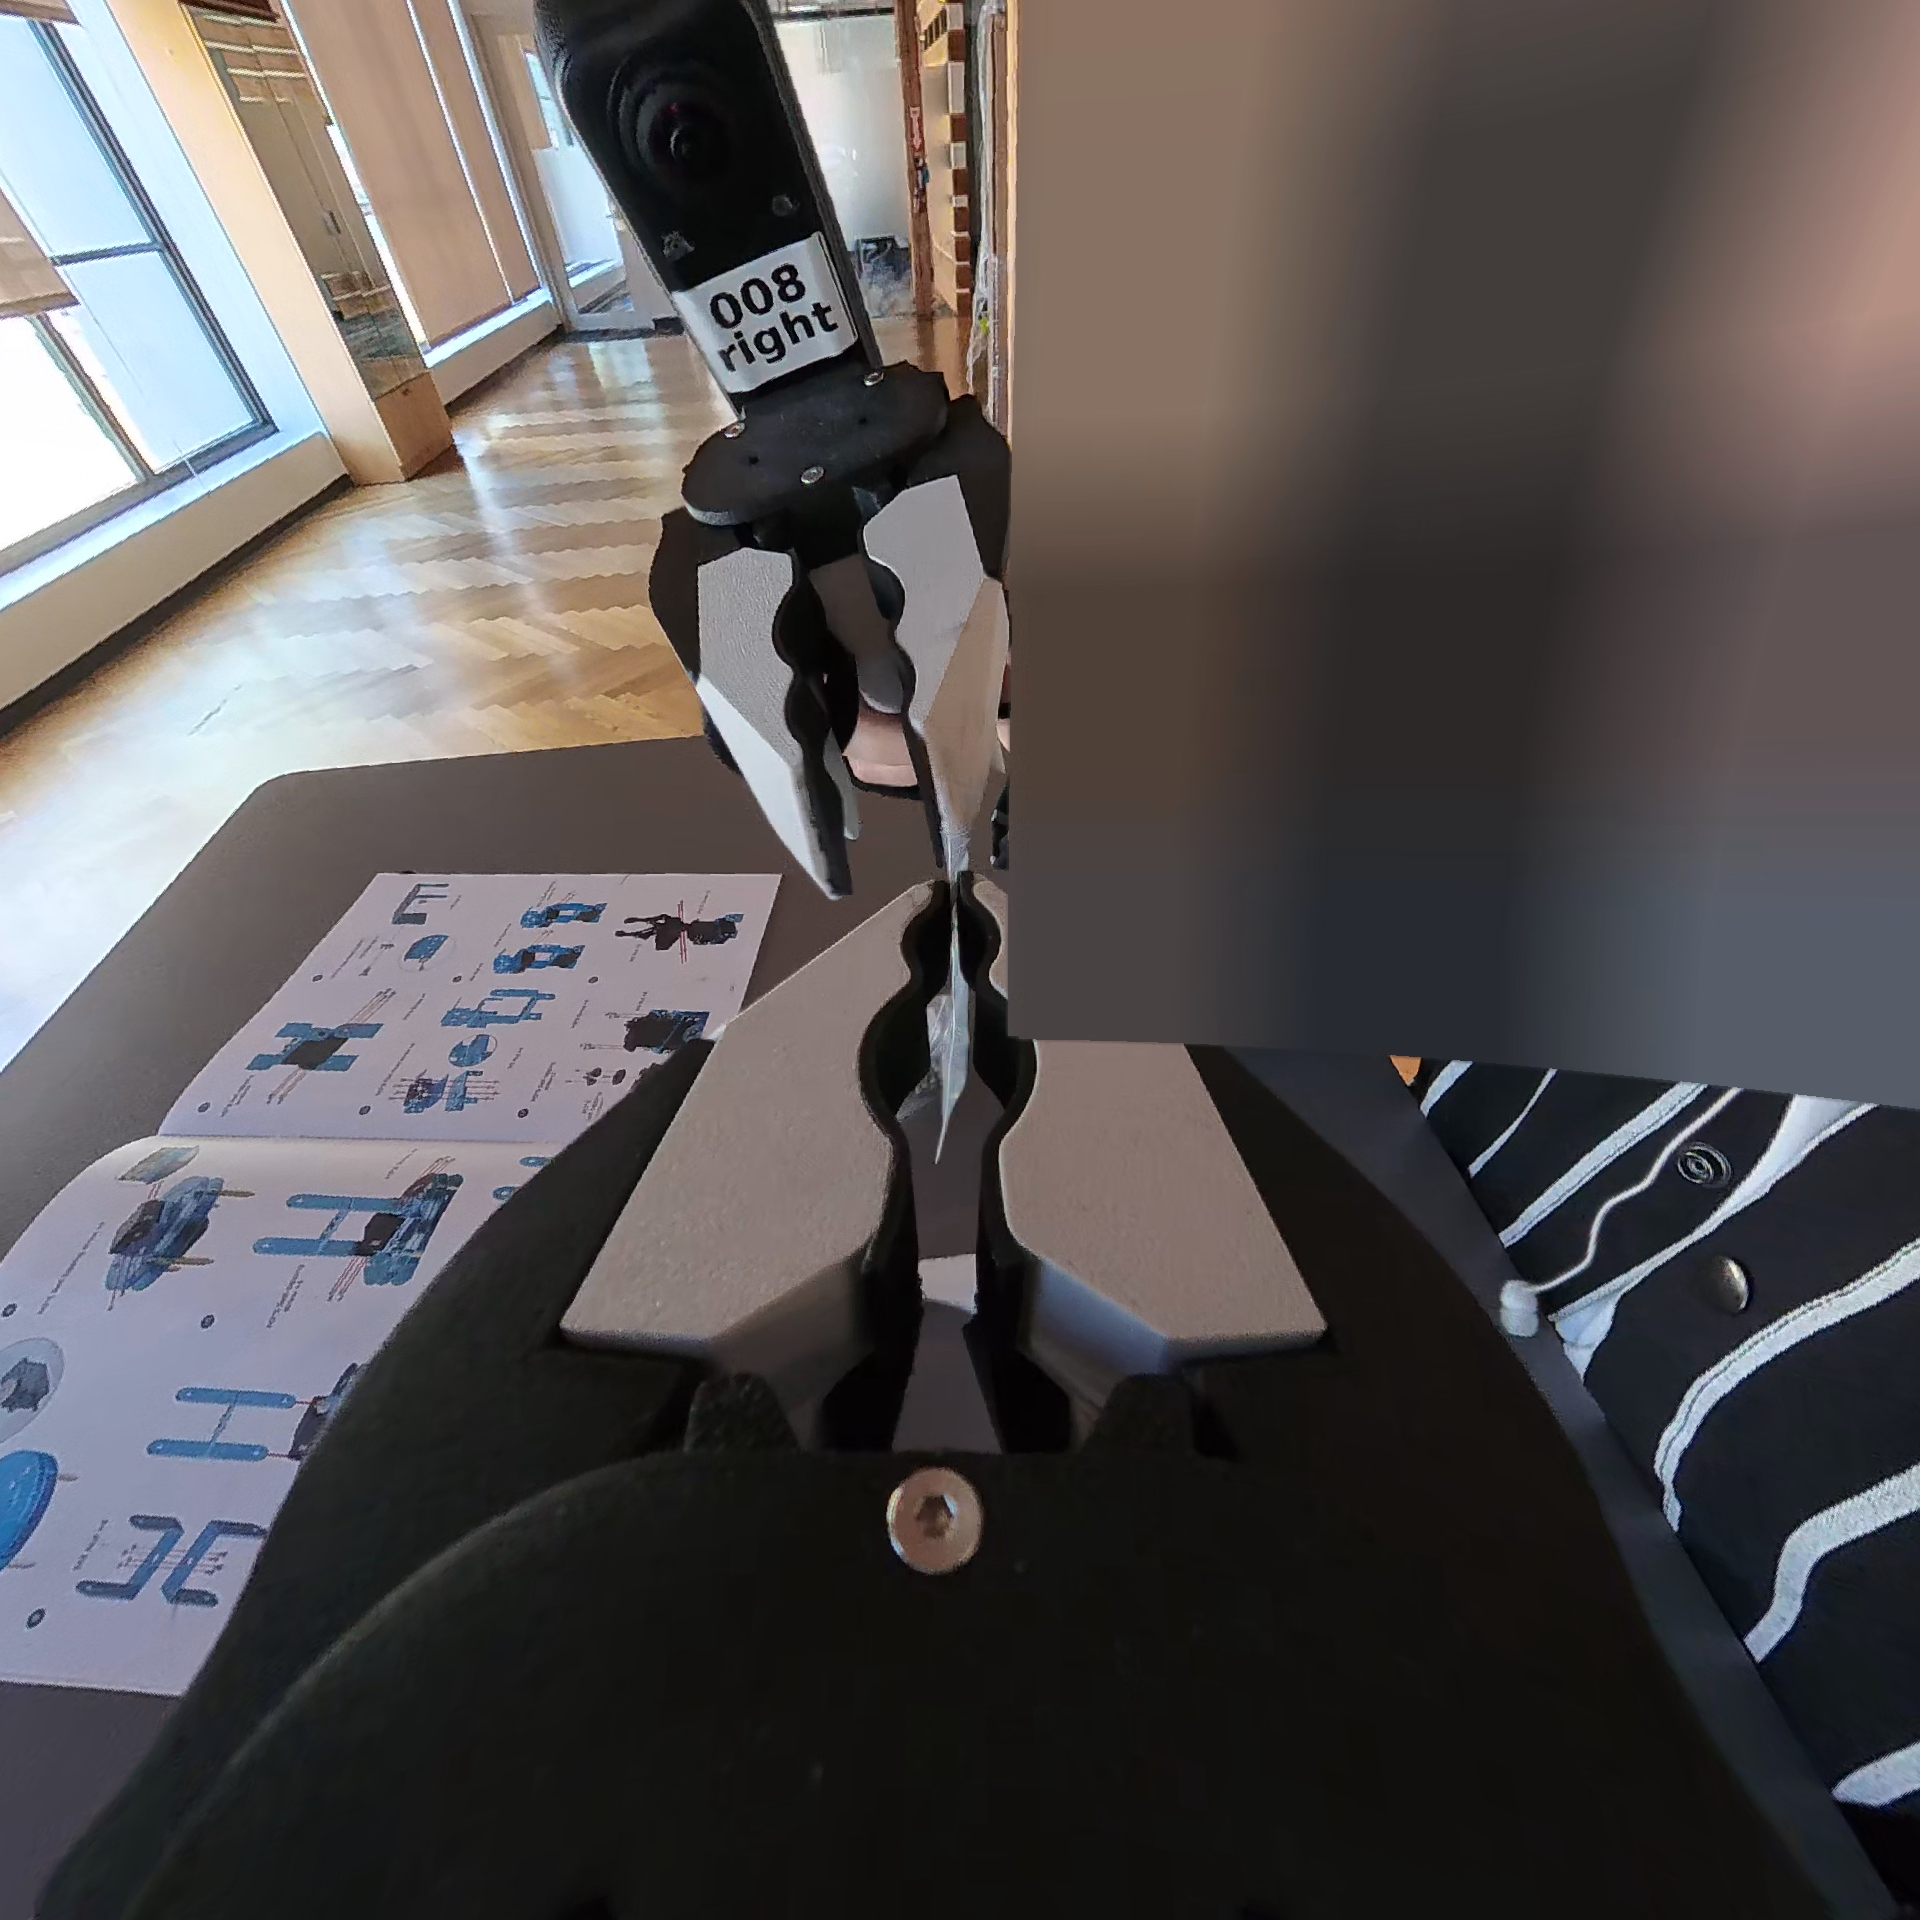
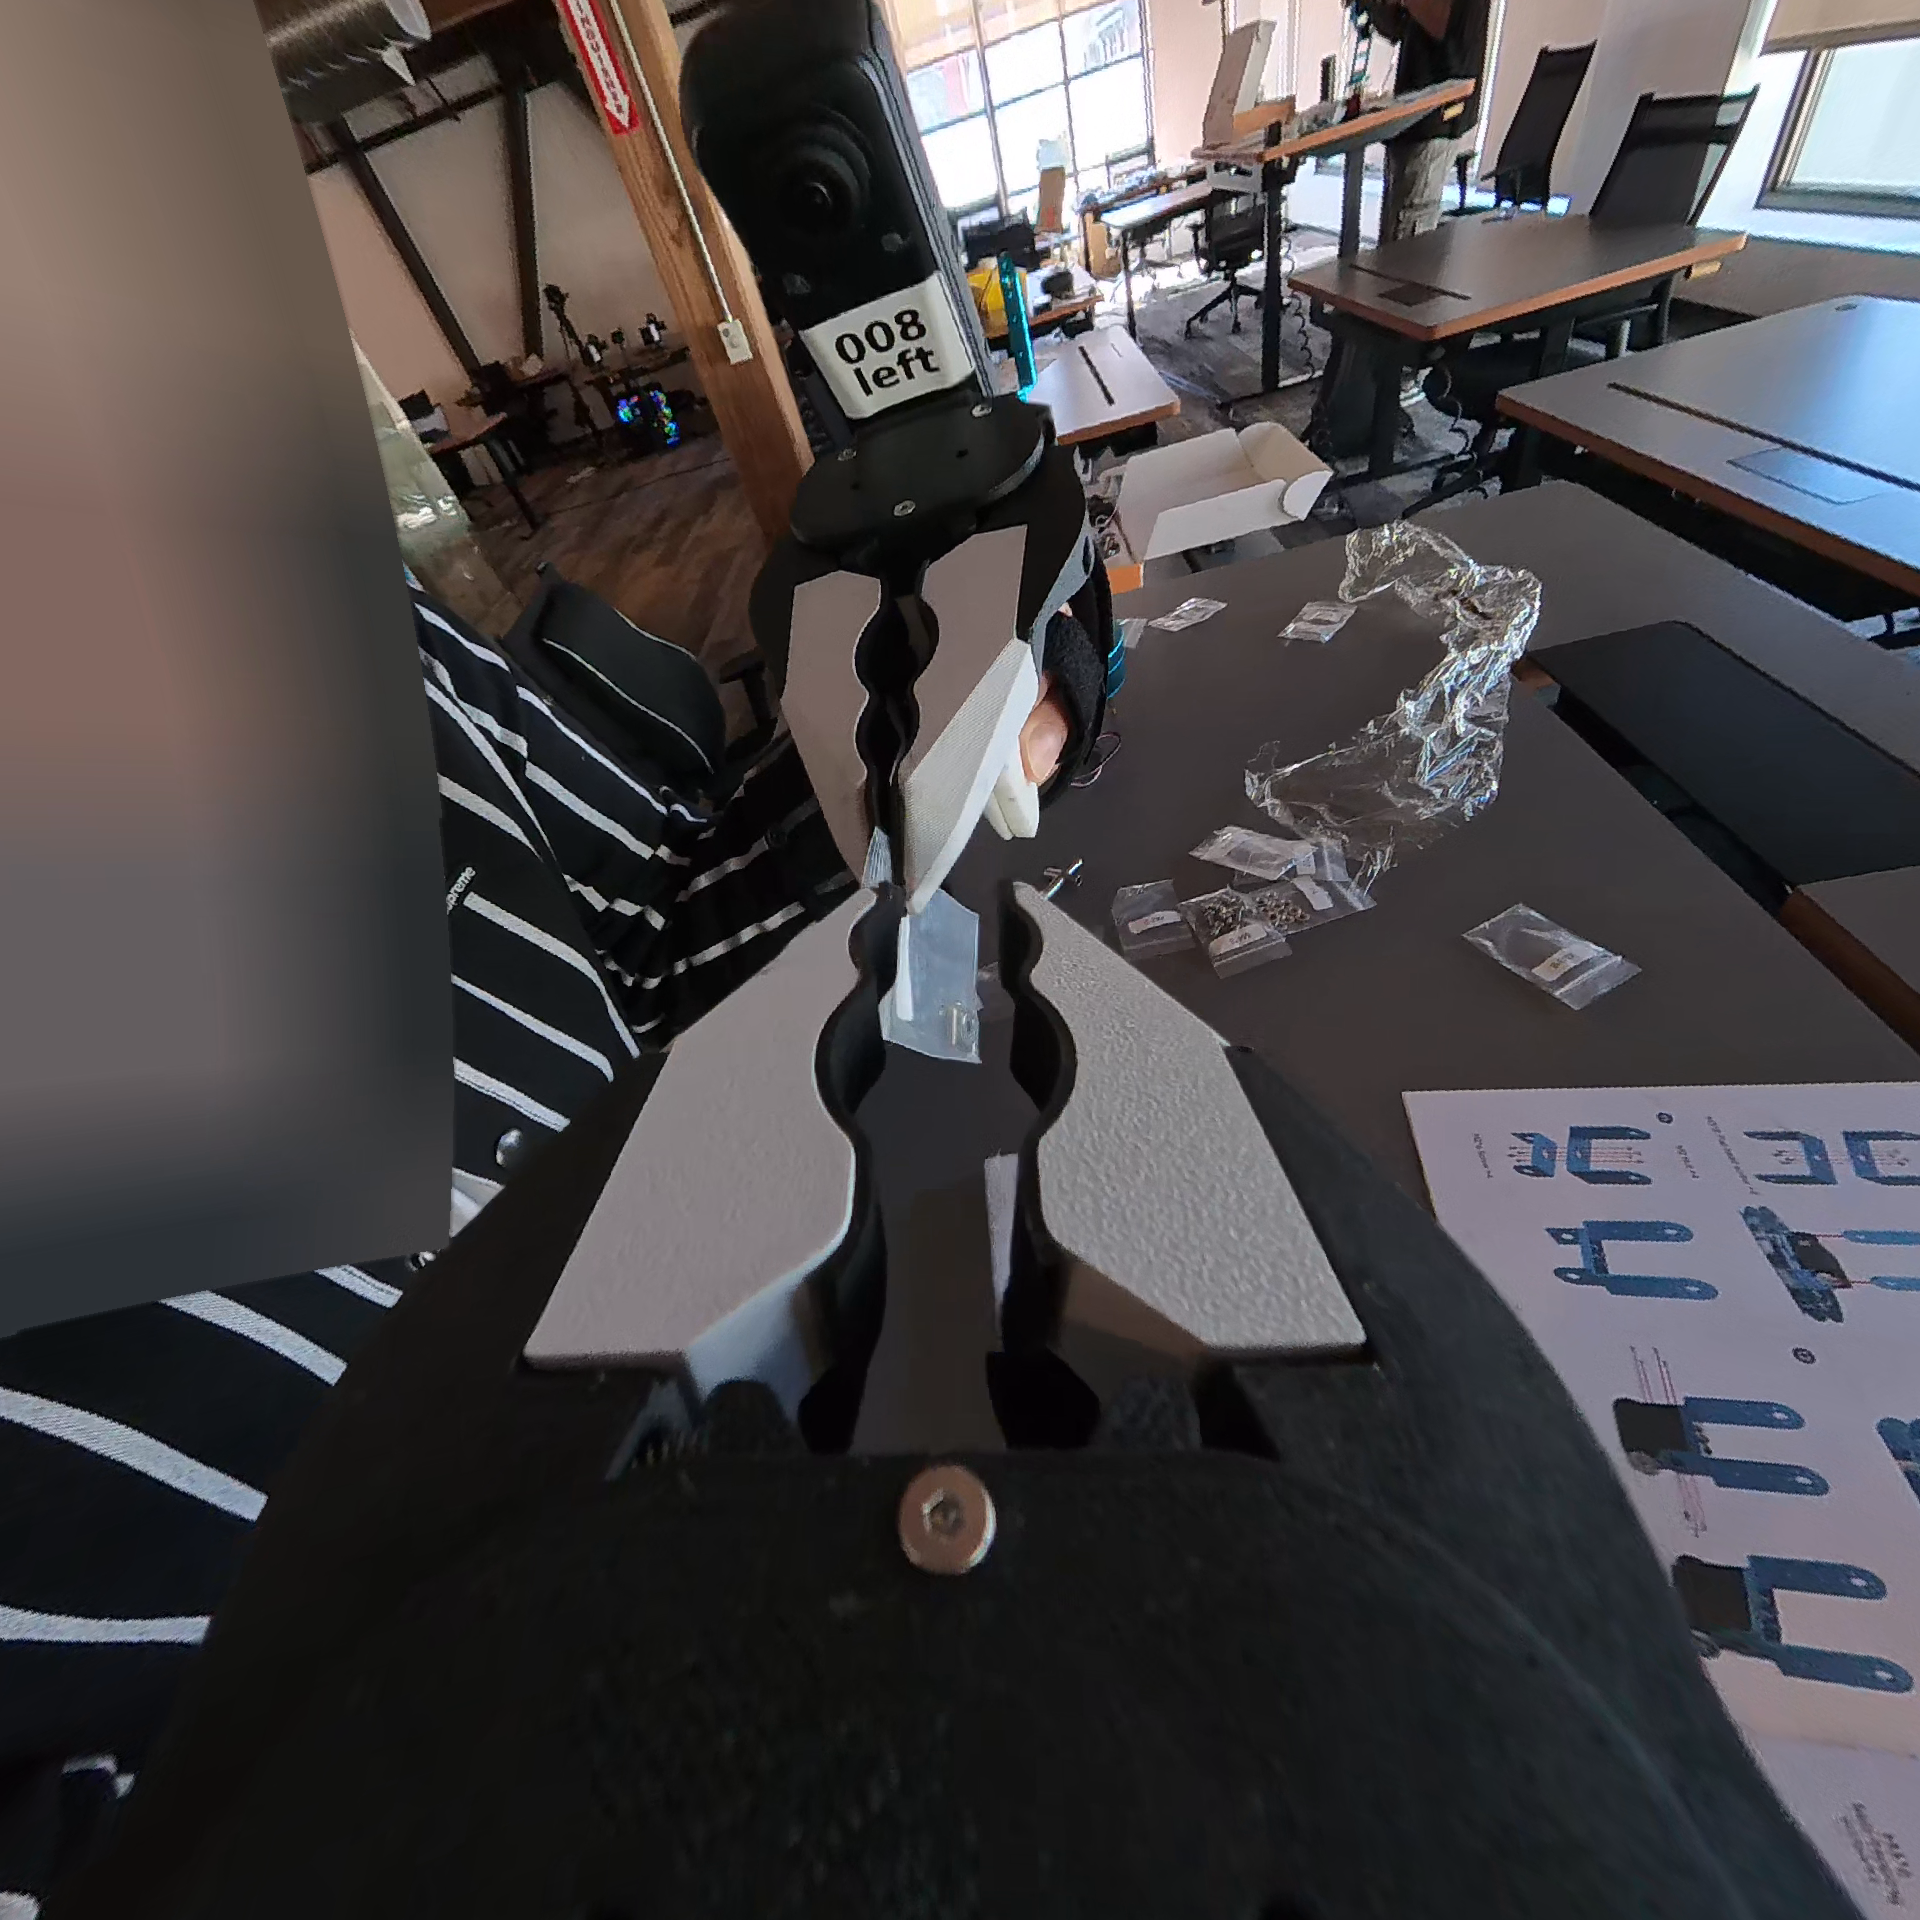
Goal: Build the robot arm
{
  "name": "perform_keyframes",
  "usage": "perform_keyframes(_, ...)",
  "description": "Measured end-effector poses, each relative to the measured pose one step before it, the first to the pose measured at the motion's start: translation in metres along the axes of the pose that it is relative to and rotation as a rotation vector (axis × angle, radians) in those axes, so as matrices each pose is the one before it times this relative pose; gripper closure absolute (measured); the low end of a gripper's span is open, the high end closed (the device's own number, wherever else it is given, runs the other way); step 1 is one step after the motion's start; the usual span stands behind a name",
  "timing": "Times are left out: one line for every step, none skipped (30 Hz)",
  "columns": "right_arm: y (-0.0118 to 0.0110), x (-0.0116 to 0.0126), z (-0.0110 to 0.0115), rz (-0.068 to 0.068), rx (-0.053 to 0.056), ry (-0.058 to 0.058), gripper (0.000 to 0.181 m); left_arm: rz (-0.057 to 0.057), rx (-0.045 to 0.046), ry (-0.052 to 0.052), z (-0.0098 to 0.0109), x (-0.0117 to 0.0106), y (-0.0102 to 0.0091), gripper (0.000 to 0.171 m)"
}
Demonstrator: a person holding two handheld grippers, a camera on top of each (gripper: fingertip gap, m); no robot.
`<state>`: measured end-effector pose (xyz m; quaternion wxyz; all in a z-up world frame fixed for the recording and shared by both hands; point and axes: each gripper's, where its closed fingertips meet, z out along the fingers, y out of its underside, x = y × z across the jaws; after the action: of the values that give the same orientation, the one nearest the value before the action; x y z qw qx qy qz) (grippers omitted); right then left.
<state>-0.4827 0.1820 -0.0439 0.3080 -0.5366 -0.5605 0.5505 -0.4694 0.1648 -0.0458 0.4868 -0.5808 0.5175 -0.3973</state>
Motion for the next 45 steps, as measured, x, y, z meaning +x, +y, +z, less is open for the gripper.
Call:
perform_keyframes(0.00232,-0.00036,0.00006,0.0064,-0.0112,-0.0053,0.164,0.0025,-0.00781,0.0004,0.00061,0.00006,0.00134,0.171)
perform_keyframes(0.00237,-0.00126,0.0001,0.0065,-0.0114,-0.0104,0.167,0.0029,-0.0081,-0.0026,0.0005,-0.0002,0.00108,0.171)
perform_keyframes(0.00202,-0.00177,0.00015,0.0076,-0.0099,-0.0142,0.172,0.003,-0.00791,-0.0042,0.0004,-0.00035,0.00106,0.171)
perform_keyframes(0.00142,-0.00109,0.00023,0.0098,-0.0073,-0.0092,0.175,0.003,-0.00633,-0.0025,0.00033,-0.00023,0.00088,0.171)
perform_keyframes(0.00149,-0.00259,0.00047,0.0066,-0.0074,-0.0209,0.181,0.0021,-0.0048,-0.0047,0.00033,-0.0007,0.00091,0.171)
perform_keyframes(0.00115,0.00047,0.00047,0.0098,-0.0078,-0.0016,0.181,-0.0004,-0.00336,0.0,0.00012,-0.00032,0.00081,0.169)
perform_keyframes(-0.00178,0.00595,-0.00062,-0.0072,0.0047,0.036,0.181,-0.0066,0.00042,-0.0151,-0.00022,-0.0031,0.00051,0.166)
perform_keyframes(-0.00225,0.00546,0.00022,-0.012,0.009,0.0367,0.181,-0.0109,0.00395,-0.0361,-0.00119,-0.00658,0.00057,0.162)
perform_keyframes(-0.00242,0.00561,0.00093,-0.0049,0.0072,0.0386,0.181,-0.0186,0.0024,-0.0486,-0.0029,-0.00872,0.00031,0.159)
perform_keyframes(-0.00458,0.00446,0.00082,-0.0035,0.019,0.0335,0.181,-0.0392,0.00604,-0.083,-0.00599,-0.01405,-0.00153,0.155)
perform_keyframes(-0.00637,0.0039,0.00043,-0.0049,0.0307,0.0344,0.181,-0.0555,0.00295,-0.0909,-0.00842,-0.01516,-0.00198,0.151)
perform_keyframes(-0.00728,0.00371,0.00003,-0.0031,0.0367,0.0338,0.181,-0.0545,0.00527,-0.0614,-0.00928,-0.01015,-0.00309,0.148)
perform_keyframes(-0.00784,0.00502,0.00022,0.0029,0.0414,0.0407,0.181,-0.0496,0.024,-0.0271,-0.00902,-0.00412,-0.00577,0.149)
perform_keyframes(-0.00659,0.00733,0.00063,-0.002,0.0368,0.0577,0.181,-0.0473,0.03513,0.0167,-0.00699,0.00311,-0.00681,0.161)
perform_keyframes(-0.0052,0.00392,0.002,-0.0129,0.0316,0.0393,0.181,-0.0633,0.0419,0.045,-0.00379,0.00671,-0.00688,0.171)
perform_keyframes(-0.00264,-0.0023,0.0035,-0.0102,0.0169,0.0019,0.181,-0.0782,0.05801,0.0508,-0.00087,0.00541,-0.00822,0.171)
perform_keyframes(-0.00126,-0.00092,0.00418,-0.0119,0.0081,0.0138,0.181,-0.0635,0.05624,0.0419,0.00074,0.00207,-0.00701,0.168)
perform_keyframes(-0.00078,0.0007,0.00415,-0.0184,0.0064,0.0266,0.181,-0.0476,0.02706,0.0035,0.00195,-0.00522,-0.00197,0.156)
perform_keyframes(-0.00065,0.00075,0.00384,-0.0148,0.007,0.0262,0.181,-0.0385,0.00162,-0.0163,0.00246,-0.0084,0.00192,0.149)
perform_keyframes(-0.00015,0.00148,0.00327,-0.009,0.0053,0.0265,0.181,-0.0303,-0.00321,0.0017,0.00265,-0.00434,0.00227,0.145)
perform_keyframes(-0.00008,0.00275,0.0027,-0.0092,0.0059,0.0318,0.181,-0.0281,0.00646,0.021,0.0019,0.00023,0.00043,0.145)
perform_keyframes(0.00006,0.00095,0.00248,-0.0114,0.0057,0.0174,0.181,-0.0212,0.01374,0.0122,0.00101,-0.00021,-0.00106,0.144)
perform_keyframes(0.00007,-0.00205,0.00227,-0.0007,0.0057,-0.0067,0.181,-0.0027,0.00729,-0.0104,0.00047,-0.00285,-0.00042,0.147)
perform_keyframes(0.00012,-0.0035,0.0022,0.0056,0.0049,-0.0183,0.181,0.0055,0.00459,-0.0302,0.00001,-0.00527,-0.00013,0.147)
perform_keyframes(0.00023,-0.00214,0.00199,0.0075,0.0047,-0.0118,0.181,0.0117,0.00484,-0.0346,-0.00018,-0.00544,-0.00039,0.147)
perform_keyframes(0.00049,-0.00056,0.00155,0.0013,0.0018,-0.0017,0.181,0.0128,-0.00519,-0.0157,0.00029,-0.00204,0.00099,0.149)
perform_keyframes(0.00134,-0.00004,0.00142,-0.0054,-0.0048,0.0011,0.181,0.0068,-0.01153,0.0014,0.0005,0.00059,0.00157,0.153)
perform_keyframes(0.00147,0.00024,0.00111,-0.0013,-0.0061,0.0014,0.181,0.006,-0.00768,0.0005,0.0002,0.00034,0.0009,0.158)
perform_keyframes(0.0008,0.00089,0.00077,0.0034,-0.0008,0.004,0.181,0.0076,-0.00378,-0.0085,-0.00025,-0.00102,0.00044,0.16)
perform_keyframes(0.00065,0.00143,0.00057,0.0039,0.0003,0.0071,0.181,0.0042,-0.00255,-0.0092,-0.00055,-0.00123,0.00019,0.16)
perform_keyframes(0.00074,0.00077,0.00053,0.0057,-0.002,0.0022,0.181,0.0,-0.00478,-0.0064,-0.0005,-0.00119,0.00052,0.159)
perform_keyframes(0.00043,0.00083,0.00043,0.0058,-0.0004,0.0032,0.181,-0.0017,-0.00367,-0.0036,-0.00045,-0.00084,0.00039,0.159)
perform_keyframes(0.0002,0.00105,0.00019,0.0029,0.0004,0.0068,0.181,-0.0039,-0.0017,-0.0019,-0.00019,-0.00094,0.0002,0.158)
perform_keyframes(0.00022,0.00167,0.00001,0.0004,-0.0002,0.0113,0.181,-0.0051,-0.00195,-0.0032,-0.00033,-0.00125,0.00024,0.157)
perform_keyframes(-0.00027,0.00123,-0.00026,0.0,0.0022,0.009,0.181,-0.0033,-0.00337,-0.0073,-0.00026,-0.0019,0.00057,0.155)
perform_keyframes(-0.00039,0.00143,-0.00043,0.0025,0.0022,0.0101,0.181,-0.003,-0.00021,-0.0049,-0.00022,-0.00139,0.0,0.154)
perform_keyframes(-0.00087,0.00109,-0.00035,0.0025,0.0051,0.0082,0.181,-0.0028,0.00378,-0.0024,-0.00017,-0.00083,-0.00055,0.153)
perform_keyframes(-0.00052,0.00068,-0.00007,0.0029,0.0045,0.0056,0.181,-0.0027,0.00161,-0.0048,-0.00015,-0.00112,-0.00011,0.153)
perform_keyframes(0.00007,-0.00007,0.00025,-0.0009,0.0005,0.0022,0.181,-0.0022,0.00057,-0.0036,-0.00019,-0.00078,-0.00008,0.153)
perform_keyframes(0.00014,0.00203,0.00012,-0.0077,-0.0001,0.0189,0.181,-0.0008,-0.00047,0.001,-0.00021,-0.00041,0.0002,0.158)
perform_keyframes(-0.00012,0.00294,-0.00019,-0.0205,-0.0004,0.0285,0.181,-0.0003,-0.00353,0.0111,-0.00017,0.00051,0.0006,0.168)
perform_keyframes(-0.00004,0.00081,0.00006,-0.0245,-0.0031,0.0175,0.181,-0.0078,-0.00298,0.0154,0.00007,0.00049,0.00068,0.171)
perform_keyframes(0.00029,-0.00061,0.00054,-0.023,-0.0046,0.0106,0.181,-0.0124,0.00462,0.0165,0.00015,0.00039,-0.00038,0.171)
perform_keyframes(0.00083,0.00032,0.0006,-0.0227,-0.008,0.0166,0.181,-0.0113,0.0033,0.0102,0.0002,-0.00053,-0.00008,0.171)
perform_keyframes(0.00099,0.00119,0.00057,-0.026,-0.007,0.0203,0.181,-0.0062,0.0003,0.0022,0.00026,-0.00147,0.0004,0.171)
